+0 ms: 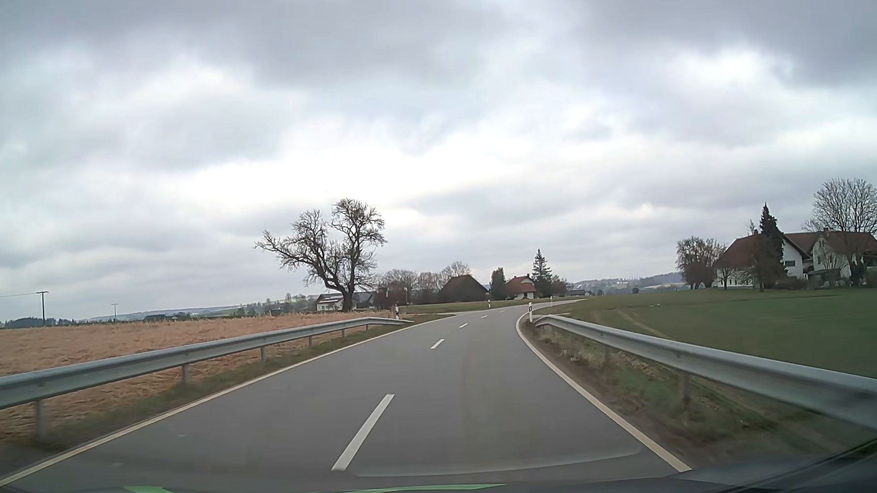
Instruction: Follow the waypoints while adhering to traffic rules and regulations
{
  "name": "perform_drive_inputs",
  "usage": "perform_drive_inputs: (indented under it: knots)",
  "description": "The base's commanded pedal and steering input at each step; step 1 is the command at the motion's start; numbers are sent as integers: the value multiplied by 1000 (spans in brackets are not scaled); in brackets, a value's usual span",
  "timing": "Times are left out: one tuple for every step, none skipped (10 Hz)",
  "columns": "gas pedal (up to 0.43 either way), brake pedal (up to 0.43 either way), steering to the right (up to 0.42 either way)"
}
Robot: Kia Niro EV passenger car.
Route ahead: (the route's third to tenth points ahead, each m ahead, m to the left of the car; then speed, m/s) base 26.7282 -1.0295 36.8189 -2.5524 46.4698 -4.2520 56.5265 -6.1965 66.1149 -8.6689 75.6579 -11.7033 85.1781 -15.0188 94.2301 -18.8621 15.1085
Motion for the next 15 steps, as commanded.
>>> perform_drive_inputs:
  knots:
    - [280, 0, 22]
    - [280, 0, 22]
    - [280, 0, 22]
    - [280, 0, 22]
    - [280, 0, 23]
    - [280, 0, 23]
    - [280, 0, 23]
    - [280, 0, 23]
    - [280, 0, 23]
    - [280, 0, 23]
    - [280, 0, 23]
    - [280, 0, 23]
    - [280, 0, 23]
    - [280, 0, 23]
    - [280, 0, 23]
